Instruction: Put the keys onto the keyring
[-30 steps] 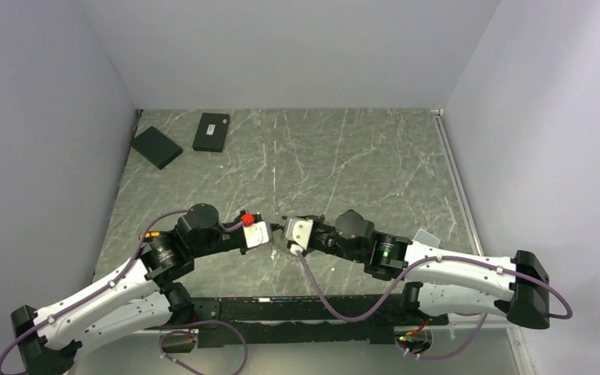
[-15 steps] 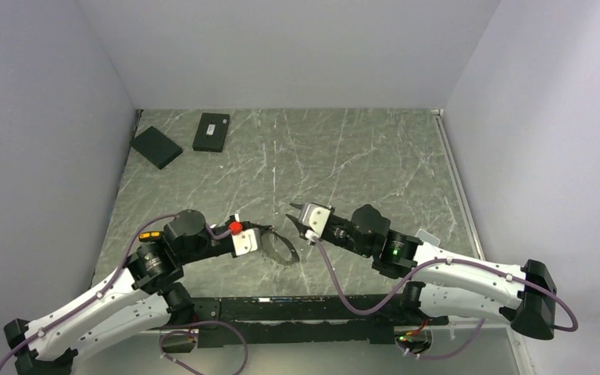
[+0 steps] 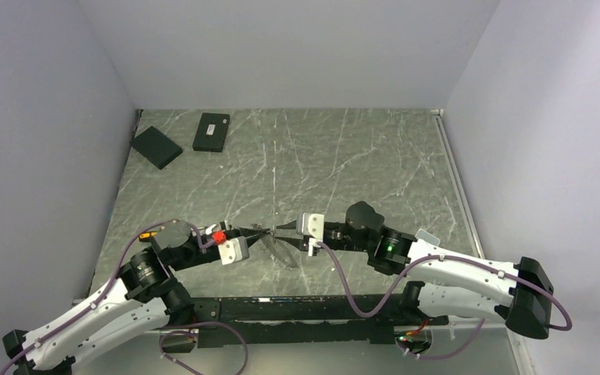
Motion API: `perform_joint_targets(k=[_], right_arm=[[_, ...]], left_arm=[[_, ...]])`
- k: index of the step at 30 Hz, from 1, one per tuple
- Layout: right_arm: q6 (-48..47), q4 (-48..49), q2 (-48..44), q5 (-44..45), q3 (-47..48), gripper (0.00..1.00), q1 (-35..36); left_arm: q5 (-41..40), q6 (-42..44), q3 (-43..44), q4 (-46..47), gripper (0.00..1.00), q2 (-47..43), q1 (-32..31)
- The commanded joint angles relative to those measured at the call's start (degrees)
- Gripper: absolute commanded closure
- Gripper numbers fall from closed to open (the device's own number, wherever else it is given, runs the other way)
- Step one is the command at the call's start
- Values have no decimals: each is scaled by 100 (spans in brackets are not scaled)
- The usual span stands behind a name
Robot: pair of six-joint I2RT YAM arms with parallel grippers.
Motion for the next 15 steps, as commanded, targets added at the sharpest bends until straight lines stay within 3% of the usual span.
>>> perform_joint_targets(k=[1,15], right_arm=[[160,229,108,-524,207,71,-31],[170,488,138,-247,185,72,-54]], left_arm=[[231,-113,42,574,100,-82,1],[496,-132,48,574,100,-18,-4]])
